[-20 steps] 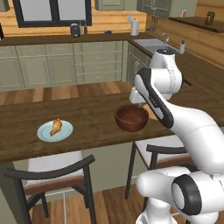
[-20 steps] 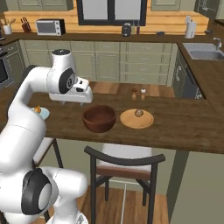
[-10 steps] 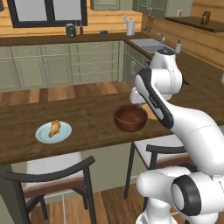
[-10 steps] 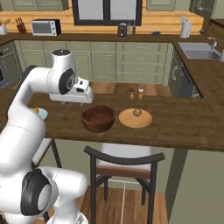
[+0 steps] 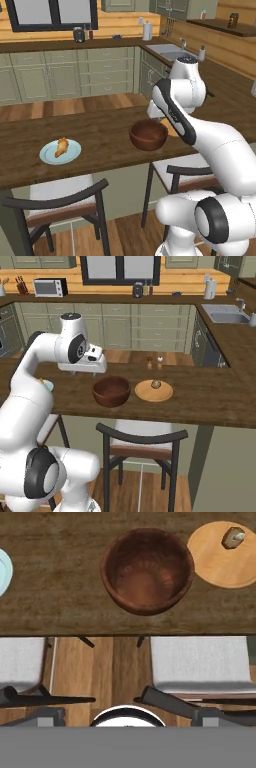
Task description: Pick the chicken drumstick and mushroom from their plates and place them in the bowl. Then put the bowl in the fridge.
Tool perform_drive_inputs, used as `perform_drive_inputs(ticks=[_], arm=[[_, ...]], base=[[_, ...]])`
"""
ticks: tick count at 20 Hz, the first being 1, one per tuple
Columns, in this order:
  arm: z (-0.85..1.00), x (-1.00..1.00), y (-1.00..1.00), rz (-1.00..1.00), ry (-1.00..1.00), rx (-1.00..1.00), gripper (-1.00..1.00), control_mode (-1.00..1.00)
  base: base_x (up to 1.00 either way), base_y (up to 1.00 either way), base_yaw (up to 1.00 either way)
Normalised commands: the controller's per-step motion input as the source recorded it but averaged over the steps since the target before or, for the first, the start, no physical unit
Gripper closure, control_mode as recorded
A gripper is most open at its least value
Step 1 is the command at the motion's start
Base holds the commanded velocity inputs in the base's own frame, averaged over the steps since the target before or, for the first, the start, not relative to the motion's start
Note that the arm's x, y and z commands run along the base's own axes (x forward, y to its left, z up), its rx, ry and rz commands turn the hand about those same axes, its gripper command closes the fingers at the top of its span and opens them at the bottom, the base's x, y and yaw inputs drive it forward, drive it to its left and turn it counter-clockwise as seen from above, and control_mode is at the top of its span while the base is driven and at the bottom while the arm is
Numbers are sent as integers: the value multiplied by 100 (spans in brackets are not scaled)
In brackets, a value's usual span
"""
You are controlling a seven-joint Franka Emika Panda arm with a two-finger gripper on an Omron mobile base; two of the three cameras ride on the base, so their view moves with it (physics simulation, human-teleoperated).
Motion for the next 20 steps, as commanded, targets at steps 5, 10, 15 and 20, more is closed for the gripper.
perform_drive_inputs(ticks=[5, 10, 15, 20], arm=[[-18, 68, -51, -2, 0, 0, -100, -100], [-21, 39, -93, -7, 0, 0, -100, -100], [-24, 54, -74, -37, 0, 0, -100, -100], [-36, 86, -18, -50, 2, 0, -100, -100]], base=[[0, 0, 0], [0, 0, 0], [0, 0, 0], [0, 0, 0]])
